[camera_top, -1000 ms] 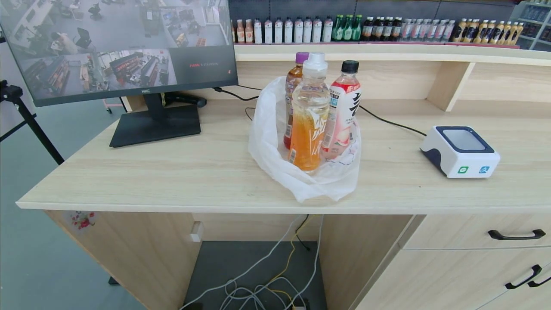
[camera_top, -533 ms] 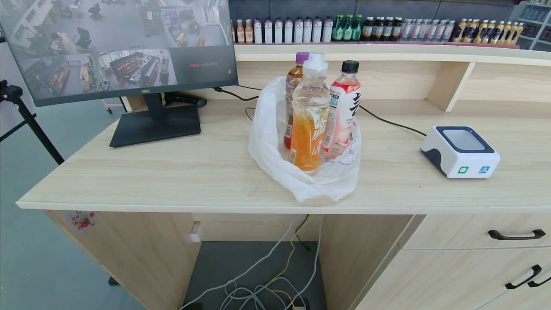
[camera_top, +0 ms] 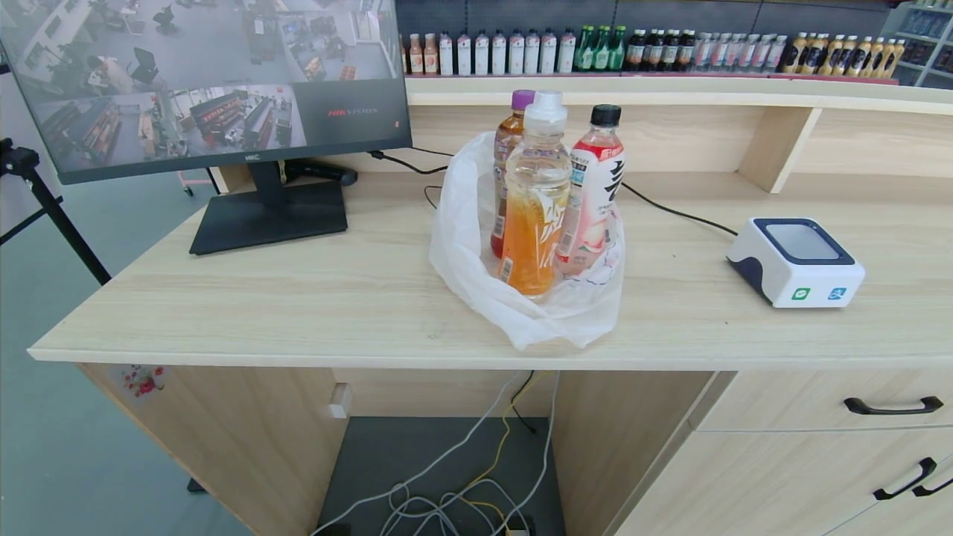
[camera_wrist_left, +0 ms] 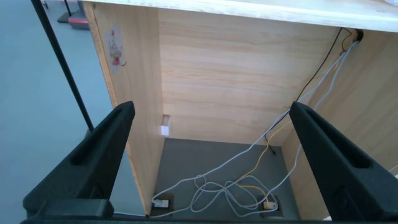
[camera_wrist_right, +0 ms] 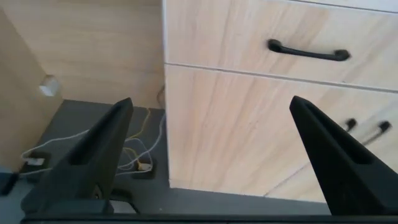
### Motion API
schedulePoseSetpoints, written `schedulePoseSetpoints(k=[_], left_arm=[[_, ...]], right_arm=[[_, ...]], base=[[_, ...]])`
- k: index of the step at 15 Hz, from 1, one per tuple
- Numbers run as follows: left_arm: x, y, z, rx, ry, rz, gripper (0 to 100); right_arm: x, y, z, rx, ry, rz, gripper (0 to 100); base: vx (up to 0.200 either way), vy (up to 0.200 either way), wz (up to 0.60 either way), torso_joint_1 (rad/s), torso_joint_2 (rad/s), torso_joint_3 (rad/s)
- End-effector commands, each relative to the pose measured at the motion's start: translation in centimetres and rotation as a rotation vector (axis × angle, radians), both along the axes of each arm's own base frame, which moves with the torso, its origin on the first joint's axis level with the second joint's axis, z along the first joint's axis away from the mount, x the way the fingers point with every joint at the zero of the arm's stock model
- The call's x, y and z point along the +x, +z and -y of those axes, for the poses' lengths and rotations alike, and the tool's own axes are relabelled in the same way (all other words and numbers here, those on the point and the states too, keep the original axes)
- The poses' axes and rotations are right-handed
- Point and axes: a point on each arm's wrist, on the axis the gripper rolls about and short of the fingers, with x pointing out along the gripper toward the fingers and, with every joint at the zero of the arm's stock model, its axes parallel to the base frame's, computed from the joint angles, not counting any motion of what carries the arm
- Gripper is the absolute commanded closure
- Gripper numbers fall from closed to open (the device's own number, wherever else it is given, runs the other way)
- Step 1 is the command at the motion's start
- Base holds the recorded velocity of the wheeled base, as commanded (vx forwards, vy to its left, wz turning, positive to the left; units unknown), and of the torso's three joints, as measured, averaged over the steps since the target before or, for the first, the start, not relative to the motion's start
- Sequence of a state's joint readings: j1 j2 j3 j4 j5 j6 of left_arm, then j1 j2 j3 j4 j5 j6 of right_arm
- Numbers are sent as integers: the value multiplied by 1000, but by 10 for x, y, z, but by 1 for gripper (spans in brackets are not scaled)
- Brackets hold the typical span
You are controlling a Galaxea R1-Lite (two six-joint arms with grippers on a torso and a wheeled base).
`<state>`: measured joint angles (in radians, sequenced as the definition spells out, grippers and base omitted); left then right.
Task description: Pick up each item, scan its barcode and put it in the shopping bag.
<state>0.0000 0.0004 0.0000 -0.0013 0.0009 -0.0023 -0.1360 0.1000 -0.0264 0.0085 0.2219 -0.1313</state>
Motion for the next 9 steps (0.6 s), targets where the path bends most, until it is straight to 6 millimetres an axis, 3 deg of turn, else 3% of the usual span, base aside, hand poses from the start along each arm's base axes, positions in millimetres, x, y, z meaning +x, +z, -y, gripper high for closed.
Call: schedulePoseSetpoints(k=[1, 5, 9], left_arm=[[0, 0, 0, -1, 1, 1, 0], [0, 0, 0, 1, 1, 1, 0], [0, 0, 0, 1, 1, 1, 0]], right_arm=[[0, -1, 0, 0, 4, 8, 0], [1, -1, 3, -1, 178, -16, 0], [-4, -3, 4, -16, 25, 88, 0]], base=[[0, 0, 0, 0, 0, 0], [0, 0, 0, 0, 0, 0], [0, 0, 0, 0, 0, 0]])
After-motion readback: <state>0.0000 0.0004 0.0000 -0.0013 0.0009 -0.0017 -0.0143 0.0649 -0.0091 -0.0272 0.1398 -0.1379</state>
